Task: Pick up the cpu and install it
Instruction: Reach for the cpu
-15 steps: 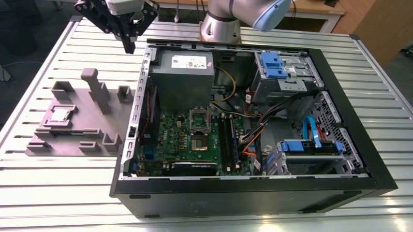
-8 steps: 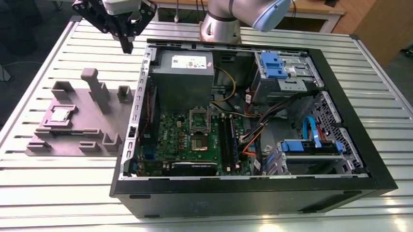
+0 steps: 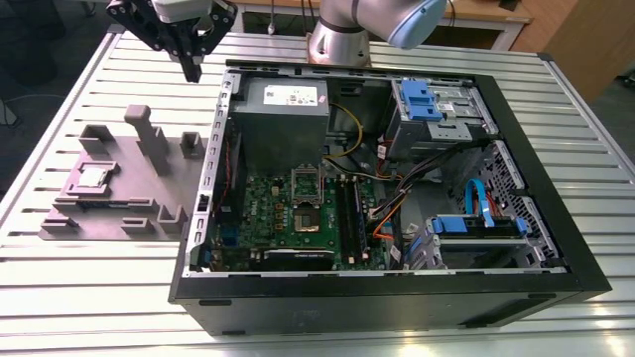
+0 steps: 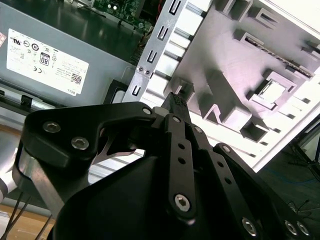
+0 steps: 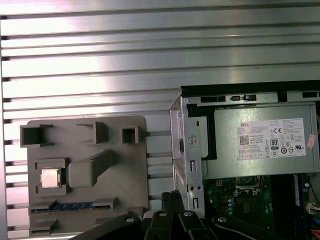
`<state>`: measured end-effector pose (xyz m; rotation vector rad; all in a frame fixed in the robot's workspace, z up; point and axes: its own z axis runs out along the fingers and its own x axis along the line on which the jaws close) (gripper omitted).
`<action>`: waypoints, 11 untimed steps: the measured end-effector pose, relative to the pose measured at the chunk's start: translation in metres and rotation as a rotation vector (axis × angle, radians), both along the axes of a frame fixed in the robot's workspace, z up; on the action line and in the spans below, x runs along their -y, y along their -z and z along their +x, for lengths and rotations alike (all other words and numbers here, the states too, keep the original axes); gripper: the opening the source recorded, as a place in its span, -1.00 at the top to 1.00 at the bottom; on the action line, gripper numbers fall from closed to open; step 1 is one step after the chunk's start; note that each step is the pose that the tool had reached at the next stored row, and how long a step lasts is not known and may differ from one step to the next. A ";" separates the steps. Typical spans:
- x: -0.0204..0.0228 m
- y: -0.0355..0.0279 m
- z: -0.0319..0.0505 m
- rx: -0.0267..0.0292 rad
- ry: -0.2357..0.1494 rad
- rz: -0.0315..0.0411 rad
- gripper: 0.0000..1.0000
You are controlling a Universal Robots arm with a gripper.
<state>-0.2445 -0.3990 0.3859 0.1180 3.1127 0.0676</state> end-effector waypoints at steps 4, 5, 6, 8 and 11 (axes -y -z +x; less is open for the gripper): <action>0.0000 0.0000 -0.0023 0.0000 0.000 0.0000 0.80; 0.0000 0.0000 -0.0029 0.0000 0.000 0.0000 0.80; 0.0000 0.0000 -0.0036 0.0000 0.000 0.0000 0.80; 0.0000 0.0000 -0.0049 0.0000 0.000 0.0000 0.80; 0.0000 0.0000 -0.0070 -0.0001 0.000 0.0000 0.80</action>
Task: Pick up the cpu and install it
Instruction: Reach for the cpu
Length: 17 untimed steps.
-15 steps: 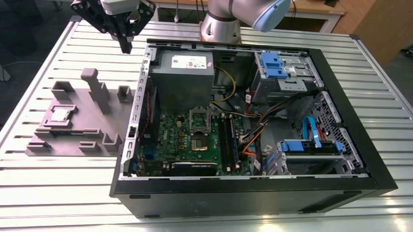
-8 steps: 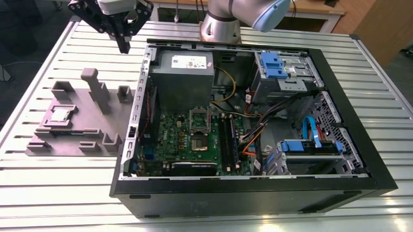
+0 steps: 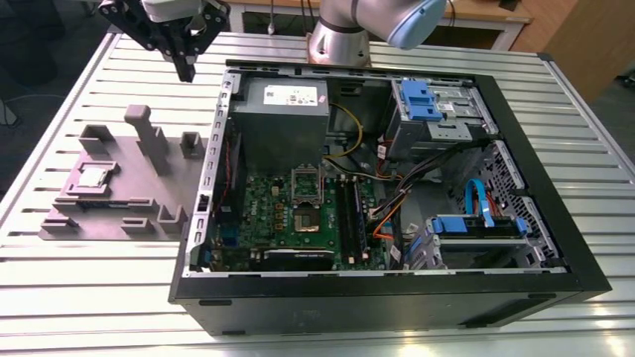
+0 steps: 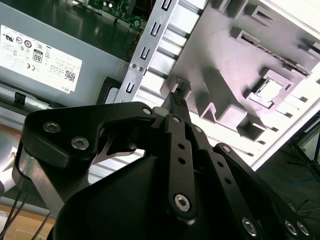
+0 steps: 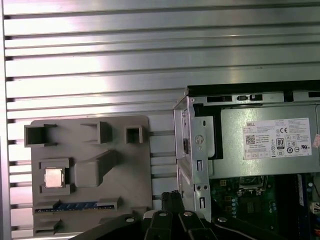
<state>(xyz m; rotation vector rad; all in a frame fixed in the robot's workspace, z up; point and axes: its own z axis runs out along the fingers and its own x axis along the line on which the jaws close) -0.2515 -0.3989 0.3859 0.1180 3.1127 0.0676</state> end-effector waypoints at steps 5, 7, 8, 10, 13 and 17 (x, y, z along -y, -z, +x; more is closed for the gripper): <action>0.0000 0.0000 -0.0034 0.0000 0.000 0.0000 0.80; 0.0000 0.0000 -0.0046 0.0000 0.000 0.0000 0.80; 0.0000 0.0000 -0.0052 0.0000 0.000 0.0000 0.80; 0.0000 0.0000 -0.0065 0.0001 0.000 0.0000 0.80; 0.0000 0.0000 -0.0084 0.0001 0.000 0.0000 0.80; 0.0000 0.0000 -0.0163 0.0000 0.000 0.0000 0.80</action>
